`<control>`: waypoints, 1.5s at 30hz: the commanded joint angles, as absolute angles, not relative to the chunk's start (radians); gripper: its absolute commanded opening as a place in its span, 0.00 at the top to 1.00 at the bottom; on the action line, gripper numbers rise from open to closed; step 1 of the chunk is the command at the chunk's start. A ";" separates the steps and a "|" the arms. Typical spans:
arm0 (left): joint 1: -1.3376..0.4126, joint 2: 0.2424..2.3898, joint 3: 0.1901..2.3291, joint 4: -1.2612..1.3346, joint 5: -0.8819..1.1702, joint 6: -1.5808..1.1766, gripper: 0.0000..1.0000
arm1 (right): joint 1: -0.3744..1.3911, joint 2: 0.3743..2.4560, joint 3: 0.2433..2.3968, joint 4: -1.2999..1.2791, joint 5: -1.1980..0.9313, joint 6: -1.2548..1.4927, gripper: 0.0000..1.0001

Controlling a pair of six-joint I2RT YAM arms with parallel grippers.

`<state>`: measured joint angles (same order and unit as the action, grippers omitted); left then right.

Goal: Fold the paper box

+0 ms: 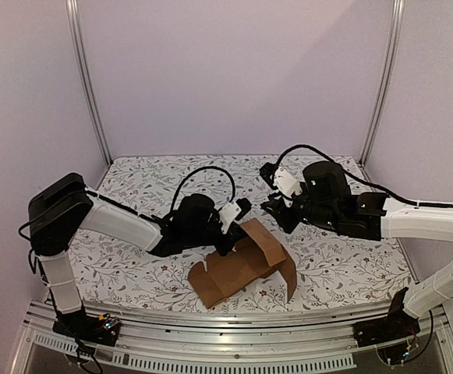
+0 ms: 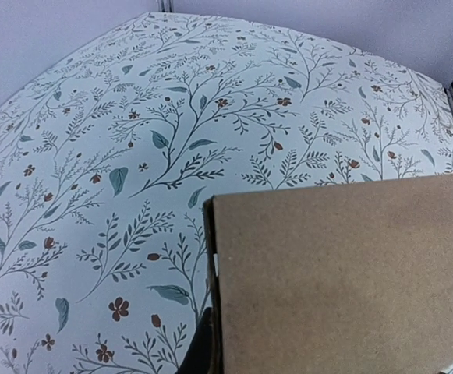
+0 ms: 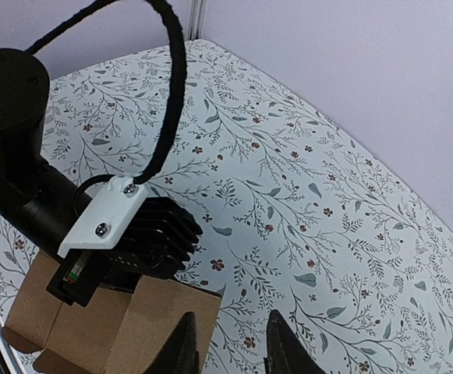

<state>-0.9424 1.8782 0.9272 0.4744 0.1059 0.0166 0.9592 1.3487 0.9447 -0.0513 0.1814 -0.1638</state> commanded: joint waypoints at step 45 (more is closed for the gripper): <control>-0.950 2.056 0.920 0.677 0.176 -0.020 0.93 | 0.870 1.689 0.791 0.286 -0.074 0.199 1.00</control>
